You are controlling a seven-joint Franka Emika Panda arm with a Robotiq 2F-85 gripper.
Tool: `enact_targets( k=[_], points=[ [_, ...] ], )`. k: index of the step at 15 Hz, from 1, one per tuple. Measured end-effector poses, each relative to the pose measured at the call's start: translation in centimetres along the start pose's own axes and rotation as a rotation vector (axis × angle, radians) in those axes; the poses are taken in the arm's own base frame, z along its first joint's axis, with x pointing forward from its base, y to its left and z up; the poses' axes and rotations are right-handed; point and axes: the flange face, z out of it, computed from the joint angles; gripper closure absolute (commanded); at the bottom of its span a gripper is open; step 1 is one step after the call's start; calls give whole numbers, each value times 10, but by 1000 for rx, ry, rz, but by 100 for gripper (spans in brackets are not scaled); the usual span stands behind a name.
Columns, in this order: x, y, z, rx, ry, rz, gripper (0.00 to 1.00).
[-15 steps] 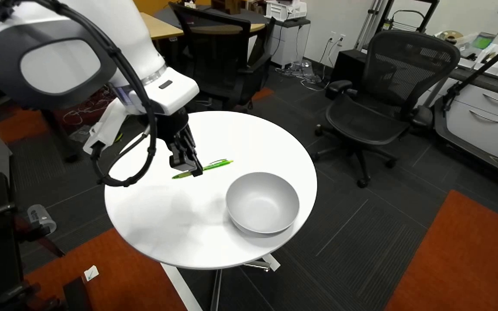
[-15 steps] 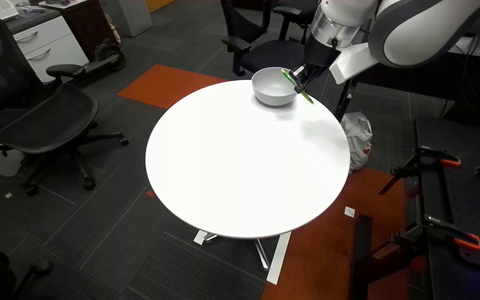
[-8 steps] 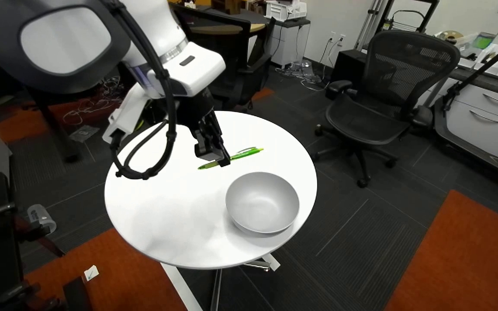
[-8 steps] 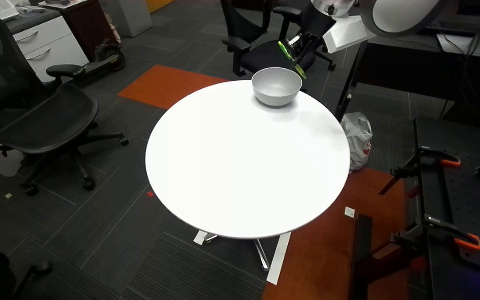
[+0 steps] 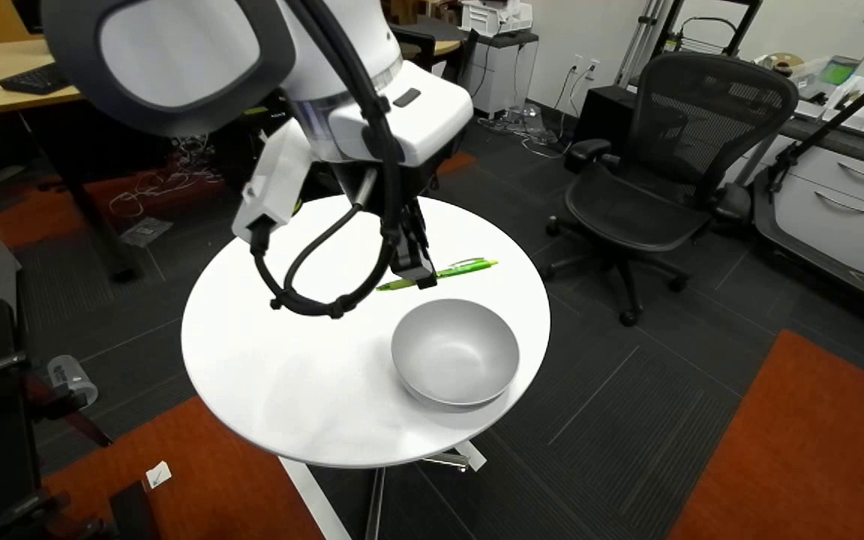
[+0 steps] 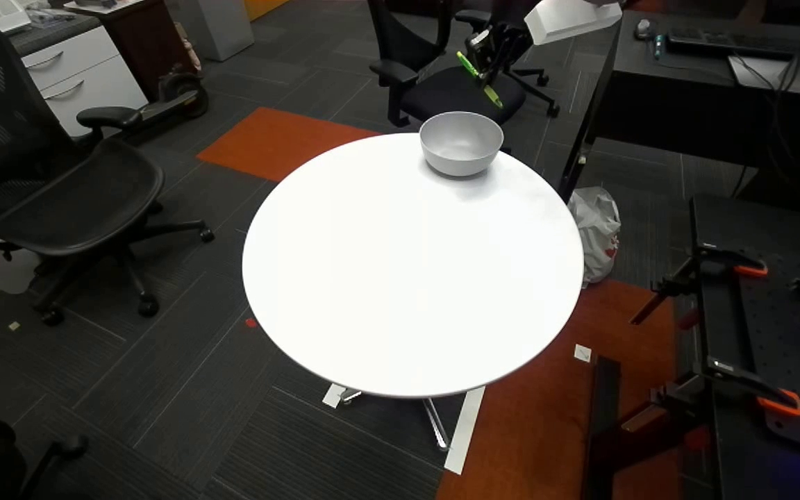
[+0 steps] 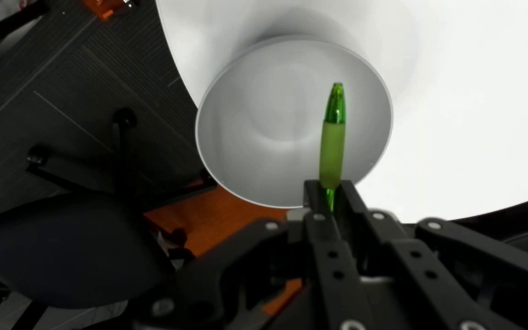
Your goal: Pick up the pen from the table and put it in the bowl
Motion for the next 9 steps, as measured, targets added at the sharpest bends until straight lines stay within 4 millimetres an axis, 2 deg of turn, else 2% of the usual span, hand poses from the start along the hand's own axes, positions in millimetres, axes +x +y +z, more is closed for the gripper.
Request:
enact_targets(
  k=[4,8,9],
  points=[
    [18,10,27,-10,-62,14,97],
    [26,15,56,-31,-100,26,97],
    [27,15,62,-34,-106,26,64]
  ],
)
